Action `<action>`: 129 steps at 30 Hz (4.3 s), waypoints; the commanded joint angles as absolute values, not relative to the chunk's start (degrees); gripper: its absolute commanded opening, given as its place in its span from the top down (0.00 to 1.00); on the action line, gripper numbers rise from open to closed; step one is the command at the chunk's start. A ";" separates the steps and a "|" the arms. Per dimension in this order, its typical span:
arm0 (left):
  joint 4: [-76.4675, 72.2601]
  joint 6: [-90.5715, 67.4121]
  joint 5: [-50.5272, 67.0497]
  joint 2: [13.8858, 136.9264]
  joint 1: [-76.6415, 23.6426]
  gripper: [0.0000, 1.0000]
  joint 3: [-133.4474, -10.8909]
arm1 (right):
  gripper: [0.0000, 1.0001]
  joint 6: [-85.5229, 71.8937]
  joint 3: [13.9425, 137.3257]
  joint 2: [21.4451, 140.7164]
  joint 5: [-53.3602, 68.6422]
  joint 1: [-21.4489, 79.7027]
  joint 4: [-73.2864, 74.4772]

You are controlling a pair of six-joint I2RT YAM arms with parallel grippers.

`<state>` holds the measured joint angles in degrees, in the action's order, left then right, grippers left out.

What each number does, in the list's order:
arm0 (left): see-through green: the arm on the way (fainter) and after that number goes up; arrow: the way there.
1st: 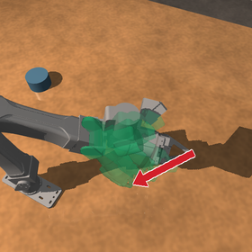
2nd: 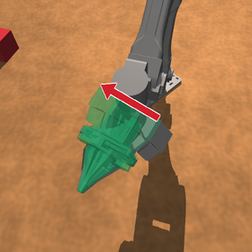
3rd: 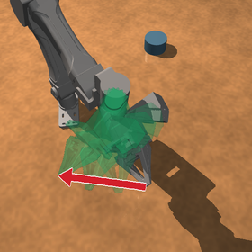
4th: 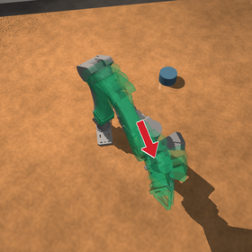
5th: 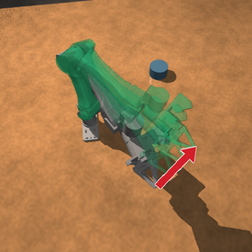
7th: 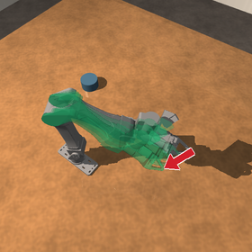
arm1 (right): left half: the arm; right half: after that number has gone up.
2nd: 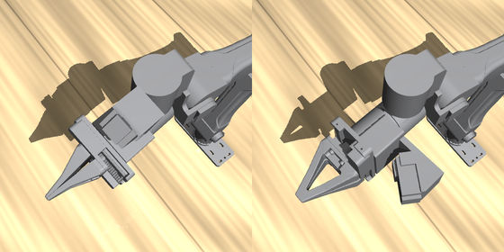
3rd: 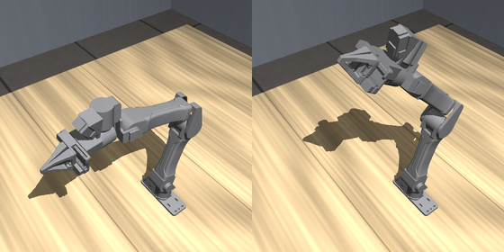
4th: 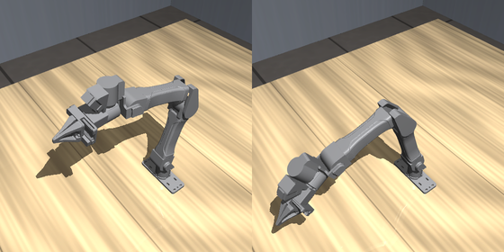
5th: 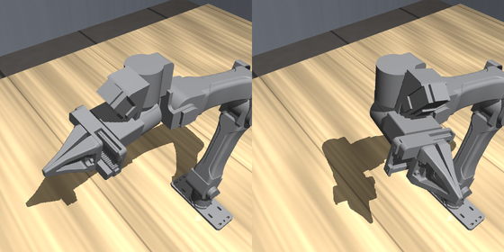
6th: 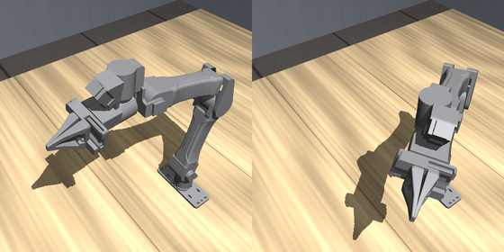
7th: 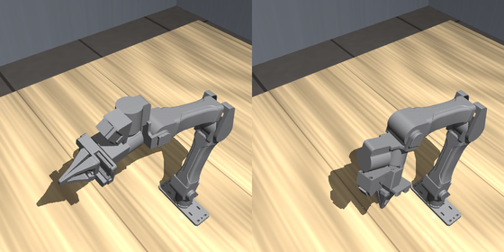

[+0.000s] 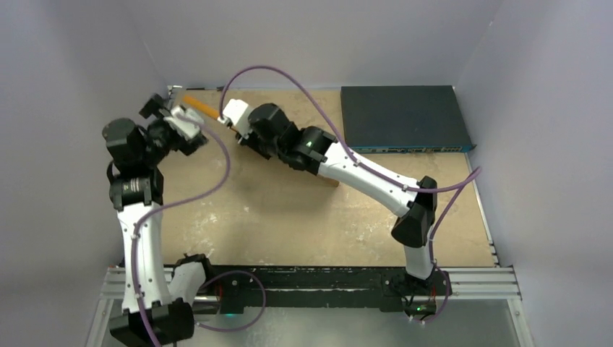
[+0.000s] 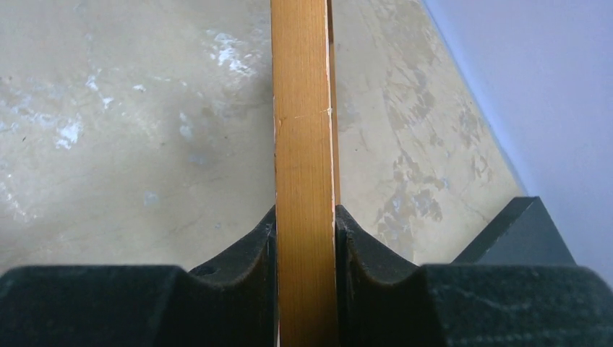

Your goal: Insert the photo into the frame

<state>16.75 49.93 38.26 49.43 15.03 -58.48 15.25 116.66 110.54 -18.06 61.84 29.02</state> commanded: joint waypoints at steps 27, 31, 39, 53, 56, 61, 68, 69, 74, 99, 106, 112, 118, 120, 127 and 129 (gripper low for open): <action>43.25 20.89 27.73 71.26 26.11 0.00 -73.47 | 1.00 -16.72 121.35 117.60 15.85 29.80 25.10; 44.50 21.72 28.42 71.86 26.10 0.00 -72.06 | 1.00 -17.34 115.57 115.84 16.52 28.14 23.44; 45.09 24.62 28.04 70.49 26.15 0.00 -68.90 | 1.00 -23.70 93.16 107.18 23.92 23.81 11.01; 45.00 24.00 29.77 68.34 26.13 0.00 -67.76 | 1.00 -23.62 108.52 113.60 22.04 21.38 17.24; 44.97 24.08 29.80 68.35 26.12 0.00 -67.68 | 1.00 -24.91 112.76 115.57 23.45 20.95 18.66; 45.21 23.28 30.77 69.12 26.13 0.00 -67.60 | 1.00 -28.07 118.73 117.81 26.73 20.08 20.13; 46.33 21.16 34.08 70.48 26.19 0.00 -67.32 | 1.00 -32.57 122.27 120.98 31.59 18.99 20.83; 46.40 20.91 34.44 70.53 26.20 0.00 -67.32 | 1.00 -33.48 121.08 120.76 32.50 18.72 19.91; 47.68 20.64 34.98 71.92 26.19 0.00 -67.66 | 1.00 -35.10 115.31 119.01 32.52 17.52 17.28; 46.81 25.37 31.56 72.29 27.15 0.00 -62.28 | 1.00 -44.72 53.87 98.42 35.35 18.78 -27.01; 45.91 26.18 31.14 73.13 27.20 0.00 -60.59 | 0.90 -46.07 48.74 101.85 32.88 22.23 -35.26; 45.64 28.12 30.85 73.56 27.29 0.00 -58.55 | 0.77 -44.73 47.82 104.69 32.39 22.41 -37.35; 44.36 27.50 32.25 73.39 27.25 0.00 -56.72 | 0.01 -38.52 48.36 102.08 25.59 22.42 -29.82; 43.70 26.77 33.02 73.47 27.26 0.00 -56.33 | 0.01 -36.49 48.49 99.66 22.87 22.46 -26.87; 32.58 19.44 36.17 71.15 27.21 0.00 -50.90 | 0.01 -31.16 46.36 82.15 4.57 22.30 -16.31; 24.38 15.32 36.41 70.18 27.16 0.00 -47.32 | 0.01 -29.91 45.14 76.85 -3.40 21.85 -14.43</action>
<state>38.50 22.92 33.50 72.97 26.68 -52.14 -34.83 47.09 88.25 14.35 22.20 -19.73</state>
